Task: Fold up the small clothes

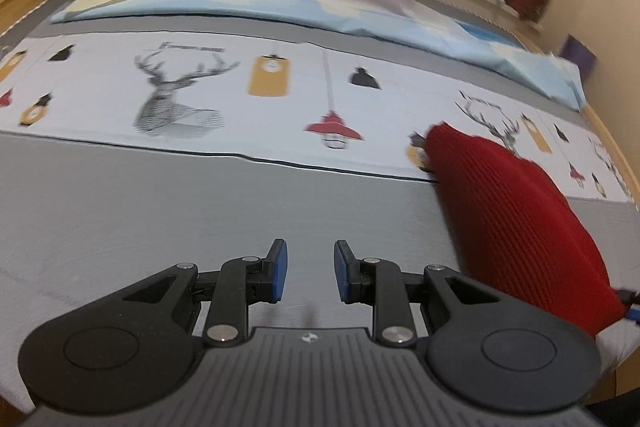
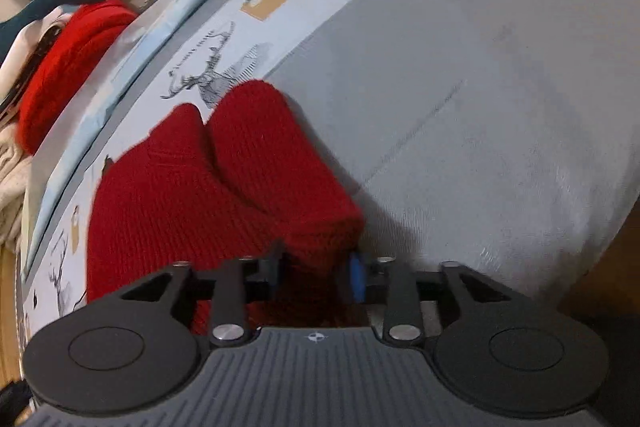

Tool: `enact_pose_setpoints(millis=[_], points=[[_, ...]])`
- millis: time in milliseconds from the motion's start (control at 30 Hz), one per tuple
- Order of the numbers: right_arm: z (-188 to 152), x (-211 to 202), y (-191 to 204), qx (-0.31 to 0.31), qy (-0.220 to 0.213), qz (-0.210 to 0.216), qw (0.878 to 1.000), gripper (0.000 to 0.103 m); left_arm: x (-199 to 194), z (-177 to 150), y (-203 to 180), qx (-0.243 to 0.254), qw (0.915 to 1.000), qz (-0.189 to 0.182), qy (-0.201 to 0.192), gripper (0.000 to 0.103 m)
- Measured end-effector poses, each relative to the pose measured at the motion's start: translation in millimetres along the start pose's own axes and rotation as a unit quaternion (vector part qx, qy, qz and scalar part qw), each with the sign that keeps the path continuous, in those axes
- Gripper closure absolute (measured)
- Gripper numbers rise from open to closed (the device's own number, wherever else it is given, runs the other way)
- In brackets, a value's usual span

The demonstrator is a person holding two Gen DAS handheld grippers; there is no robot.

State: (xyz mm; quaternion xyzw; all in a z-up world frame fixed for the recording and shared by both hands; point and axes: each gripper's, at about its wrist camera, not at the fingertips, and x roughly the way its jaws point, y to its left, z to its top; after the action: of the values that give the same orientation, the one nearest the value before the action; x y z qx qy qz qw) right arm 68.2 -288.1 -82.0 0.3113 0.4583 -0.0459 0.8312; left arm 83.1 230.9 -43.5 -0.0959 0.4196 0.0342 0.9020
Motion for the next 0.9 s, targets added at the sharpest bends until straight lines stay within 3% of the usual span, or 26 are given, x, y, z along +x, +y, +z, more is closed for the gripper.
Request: enact_pose_setpoints(millis=[100,300,433,533,633,733,900], points=[[17,-8,3,-0.023,0.012,0.018,1.0,0.06,8,3,-17,0.014,0.9999,-0.005,0.002,0.075],[56,-13,30,-0.128,-0.014,0.037,0.991,0.056,19,4,-29,0.022,0.9997,-0.004,0.006,0.075],[60,9,43,-0.164,0.015,0.054,0.985,0.05,18,2,-28,0.03,0.9995,0.005,0.01,0.075],[54,26,43,-0.145,0.047,0.064,0.986,0.05,16,4,-23,0.019,0.9998,-0.001,0.007,0.075],[46,40,51,-0.153,0.088,0.093,0.98,0.049,15,6,-20,0.017,0.9998,-0.003,0.003,0.075],[35,43,63,-0.208,0.084,0.056,0.973,0.047,14,5,-16,0.017,0.9998,-0.002,0.006,0.075],[31,36,56,-0.202,0.079,0.044,0.975,0.046,10,-1,-13,0.025,0.9996,-0.002,0.008,0.075]])
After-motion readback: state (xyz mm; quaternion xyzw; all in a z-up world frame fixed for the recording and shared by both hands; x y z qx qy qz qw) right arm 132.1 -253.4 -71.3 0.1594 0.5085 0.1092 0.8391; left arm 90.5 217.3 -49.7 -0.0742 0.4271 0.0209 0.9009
